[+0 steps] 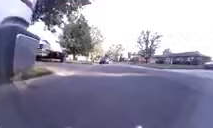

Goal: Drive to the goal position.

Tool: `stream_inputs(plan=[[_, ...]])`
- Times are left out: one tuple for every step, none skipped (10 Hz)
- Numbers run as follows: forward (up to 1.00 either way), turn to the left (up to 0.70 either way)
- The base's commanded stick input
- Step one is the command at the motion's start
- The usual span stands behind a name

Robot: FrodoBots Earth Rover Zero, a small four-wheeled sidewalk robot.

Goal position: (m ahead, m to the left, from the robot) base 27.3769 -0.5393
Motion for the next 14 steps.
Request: stream_inputs(plan=[[1.0,0.0],[1.0,0.0],[1.0,0.0],[1.0,0.0],[1.0,0.0],[1.0,0.0],[1.0,0.0],[1.0,0.0],[1.0,0.0],[1.0,0.0],[1.0,0.0],[1.0,0.0],[1.0,0.0],[1.0,0.0]])
